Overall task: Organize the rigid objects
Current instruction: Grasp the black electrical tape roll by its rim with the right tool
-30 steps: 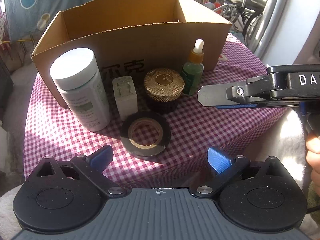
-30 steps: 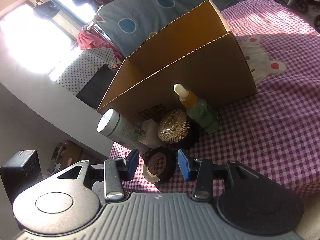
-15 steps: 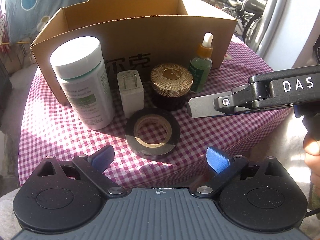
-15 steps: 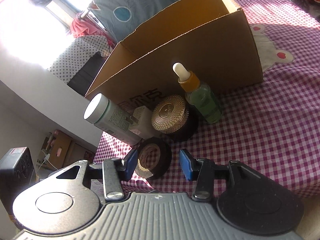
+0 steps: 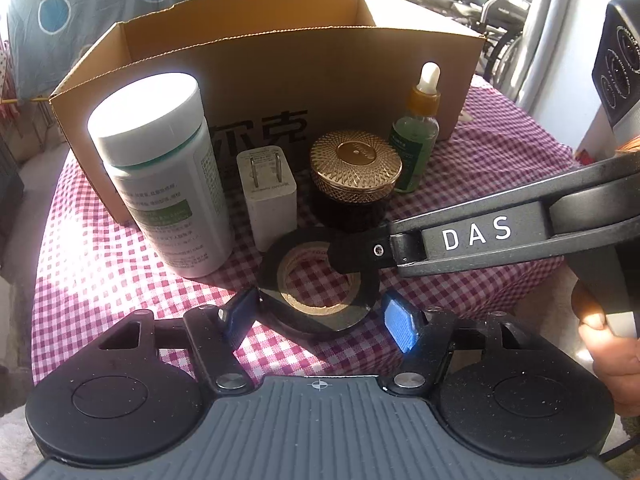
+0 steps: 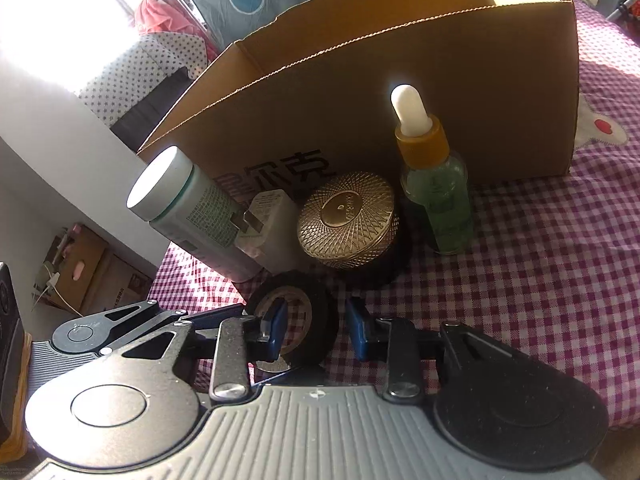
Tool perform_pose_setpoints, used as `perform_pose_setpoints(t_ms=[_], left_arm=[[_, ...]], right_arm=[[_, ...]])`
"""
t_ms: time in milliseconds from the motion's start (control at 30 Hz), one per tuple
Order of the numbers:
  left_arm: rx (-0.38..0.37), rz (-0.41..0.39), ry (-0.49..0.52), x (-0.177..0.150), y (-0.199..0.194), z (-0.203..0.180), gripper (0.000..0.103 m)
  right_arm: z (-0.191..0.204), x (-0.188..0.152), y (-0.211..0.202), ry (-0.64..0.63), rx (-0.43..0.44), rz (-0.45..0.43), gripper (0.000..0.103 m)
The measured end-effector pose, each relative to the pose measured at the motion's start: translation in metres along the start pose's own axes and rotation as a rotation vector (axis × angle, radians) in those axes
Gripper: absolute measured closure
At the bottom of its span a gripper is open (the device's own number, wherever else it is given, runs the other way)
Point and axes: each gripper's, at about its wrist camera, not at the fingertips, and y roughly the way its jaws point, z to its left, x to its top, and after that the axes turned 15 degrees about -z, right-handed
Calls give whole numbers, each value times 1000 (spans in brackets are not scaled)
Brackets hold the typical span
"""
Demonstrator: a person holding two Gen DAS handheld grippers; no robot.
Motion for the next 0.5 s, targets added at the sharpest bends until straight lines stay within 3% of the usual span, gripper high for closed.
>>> perform_pose_setpoints(t_ms=[267, 500], left_arm=[[-47, 9, 0, 1, 1, -22, 37], [-72, 10, 75, -1, 7, -48, 36]], right_arm=[[-6, -5, -17, -26, -31, -12, 83], [-27, -10, -38, 15, -51, -34, 83]])
